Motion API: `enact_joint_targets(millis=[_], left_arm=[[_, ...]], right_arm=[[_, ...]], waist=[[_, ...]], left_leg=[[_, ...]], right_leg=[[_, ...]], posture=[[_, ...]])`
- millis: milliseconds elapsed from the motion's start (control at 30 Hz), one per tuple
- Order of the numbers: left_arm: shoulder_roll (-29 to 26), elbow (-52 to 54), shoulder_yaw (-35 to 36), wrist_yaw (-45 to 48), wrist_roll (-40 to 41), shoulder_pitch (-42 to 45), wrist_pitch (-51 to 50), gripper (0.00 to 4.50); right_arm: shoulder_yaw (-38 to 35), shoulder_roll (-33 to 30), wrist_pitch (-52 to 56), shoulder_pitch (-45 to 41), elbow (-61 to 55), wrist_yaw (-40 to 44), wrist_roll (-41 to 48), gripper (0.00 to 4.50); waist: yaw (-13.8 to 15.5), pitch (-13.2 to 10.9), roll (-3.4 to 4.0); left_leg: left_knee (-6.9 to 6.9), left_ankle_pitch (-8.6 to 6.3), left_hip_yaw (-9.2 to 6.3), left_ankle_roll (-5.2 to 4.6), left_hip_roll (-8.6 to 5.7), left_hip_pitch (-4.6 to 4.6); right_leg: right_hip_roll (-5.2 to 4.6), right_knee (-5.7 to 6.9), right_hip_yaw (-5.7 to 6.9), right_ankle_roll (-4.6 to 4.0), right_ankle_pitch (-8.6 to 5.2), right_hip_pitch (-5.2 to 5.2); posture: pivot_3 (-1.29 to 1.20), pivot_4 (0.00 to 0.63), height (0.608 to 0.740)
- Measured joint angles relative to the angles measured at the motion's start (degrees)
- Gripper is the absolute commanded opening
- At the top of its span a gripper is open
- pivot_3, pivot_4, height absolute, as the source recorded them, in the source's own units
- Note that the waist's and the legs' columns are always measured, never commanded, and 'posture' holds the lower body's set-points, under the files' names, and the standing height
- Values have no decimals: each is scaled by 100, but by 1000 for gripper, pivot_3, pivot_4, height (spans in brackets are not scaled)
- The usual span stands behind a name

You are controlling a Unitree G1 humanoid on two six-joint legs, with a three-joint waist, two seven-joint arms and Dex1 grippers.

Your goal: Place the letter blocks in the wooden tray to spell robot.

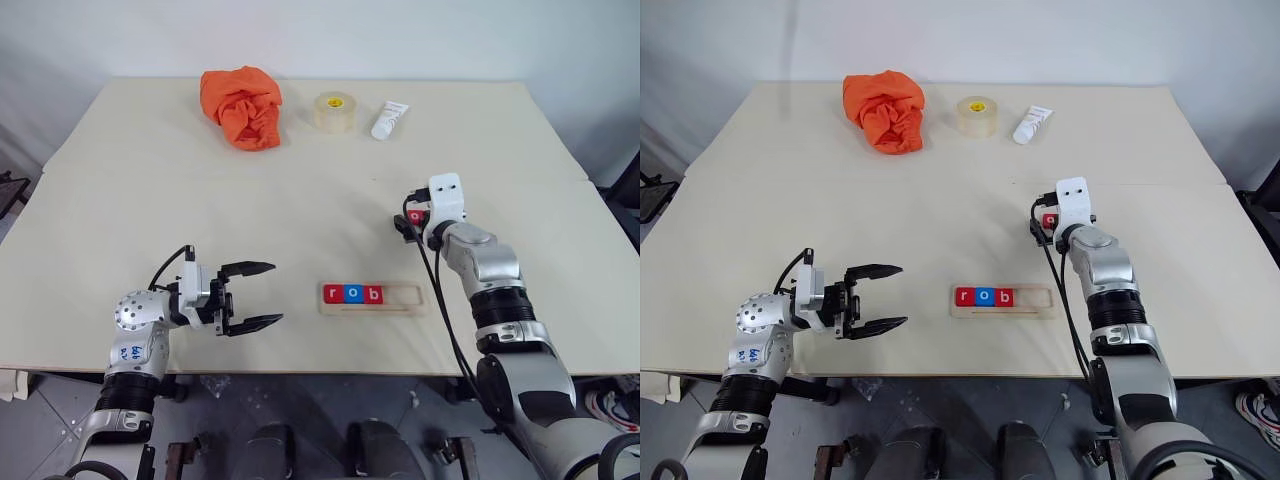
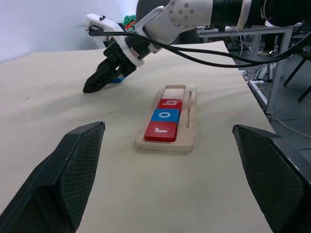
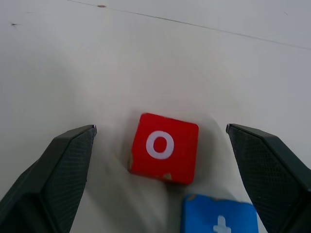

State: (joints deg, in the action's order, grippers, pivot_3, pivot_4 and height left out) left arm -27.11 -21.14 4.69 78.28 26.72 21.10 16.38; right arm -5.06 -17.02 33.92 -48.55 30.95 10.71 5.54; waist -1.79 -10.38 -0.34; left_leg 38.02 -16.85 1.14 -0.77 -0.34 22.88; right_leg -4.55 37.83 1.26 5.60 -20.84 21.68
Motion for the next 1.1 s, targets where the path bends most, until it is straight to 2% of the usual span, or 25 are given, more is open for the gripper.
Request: enact_joint_targets(millis=[467, 567, 800, 833, 1100], left_arm=[[2, 0, 0, -17, 1, 0, 28, 4500], [2, -1, 0, -16, 0, 0, 39, 4500], [2, -7, 0, -16, 0, 1, 63, 4500], [2, -7, 0, -17, 0, 1, 66, 4500], [3, -7, 0, -16, 0, 1, 89, 4500]], right_arm=[[-58, 177, 252, 168, -392, -270, 23, 4482], [-38, 188, 240, 165, -392, -236, 23, 3906], [-27, 294, 375, 49, -353, -272, 35, 1580], [-30, 294, 384, 41, -347, -278, 37, 1461], [-52, 248, 476, -35, -327, -230, 56, 1463]], waist=[[-3, 1, 0], [-3, 1, 0], [2, 0, 0], [3, 0, 0], [-7, 0, 0]], left_leg=[[-1, 0, 0, -1, 0, -1], [-2, -1, 0, -1, 0, -1], [-2, -1, -1, -1, 0, -1], [-2, -1, -1, -1, 0, -1], [-4, -1, 0, -2, 0, 1]], right_leg=[[0, 0, -1, 0, 0, 0], [0, 1, -1, 0, 0, 0], [0, 1, -1, 0, 0, 0], [0, 0, -1, 0, 0, 0], [0, -1, -2, 0, 0, 3]], posture=[[0, 150, 740], [0, 150, 740], [0, 150, 740], [0, 150, 740], [0, 150, 740]])
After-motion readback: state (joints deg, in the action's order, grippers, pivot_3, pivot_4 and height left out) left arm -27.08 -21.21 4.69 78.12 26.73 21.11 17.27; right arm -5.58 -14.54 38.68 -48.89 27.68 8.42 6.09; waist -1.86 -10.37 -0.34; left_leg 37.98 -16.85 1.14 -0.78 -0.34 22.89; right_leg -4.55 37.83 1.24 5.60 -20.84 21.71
